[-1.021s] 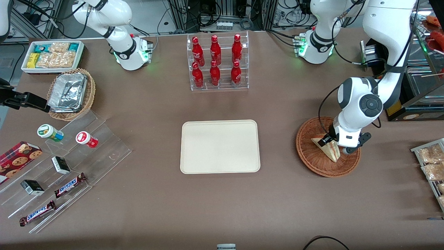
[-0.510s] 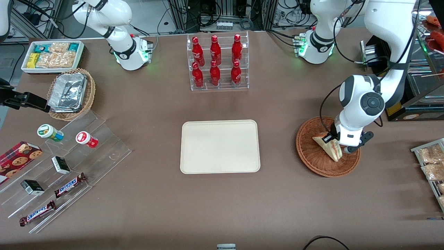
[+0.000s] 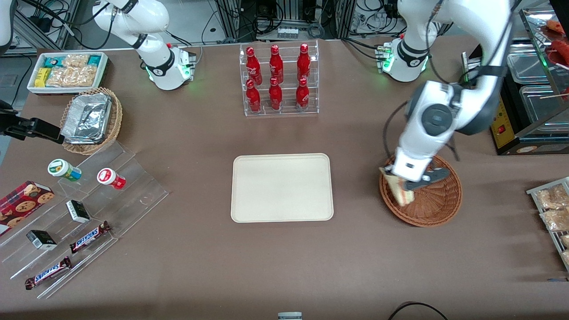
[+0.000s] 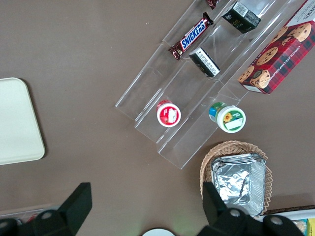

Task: Place sandwich from basket to tray
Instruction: 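Lift the sandwich and carry it with the left gripper over the tray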

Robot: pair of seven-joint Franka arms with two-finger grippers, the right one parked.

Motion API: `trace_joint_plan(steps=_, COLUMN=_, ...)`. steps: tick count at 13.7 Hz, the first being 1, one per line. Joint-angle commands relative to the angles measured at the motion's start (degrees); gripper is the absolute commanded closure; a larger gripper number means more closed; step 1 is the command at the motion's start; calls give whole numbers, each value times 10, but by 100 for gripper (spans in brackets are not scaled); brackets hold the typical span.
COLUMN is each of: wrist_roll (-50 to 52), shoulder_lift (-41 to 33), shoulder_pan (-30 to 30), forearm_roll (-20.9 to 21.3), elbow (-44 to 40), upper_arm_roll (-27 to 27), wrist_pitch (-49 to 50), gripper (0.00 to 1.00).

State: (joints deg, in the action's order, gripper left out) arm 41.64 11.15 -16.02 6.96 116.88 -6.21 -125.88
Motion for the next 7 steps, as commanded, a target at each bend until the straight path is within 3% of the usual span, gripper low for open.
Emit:
trace_joint_plan(steps=1, wrist_roll=-24, shoulder_lift=38, shoulder_pan=-60, forearm_roll=7, elbow=-60, upper_arm_roll=4, wrist_pitch=16, gripper=100)
trace_joint_plan(steps=7, wrist_roll=-19, shoulder_lift=200, shoulder_pan=-165, forearm_roll=-3, elbow=-233, upper_arm_roll=2, wrist_pitch=36, gripper=100)
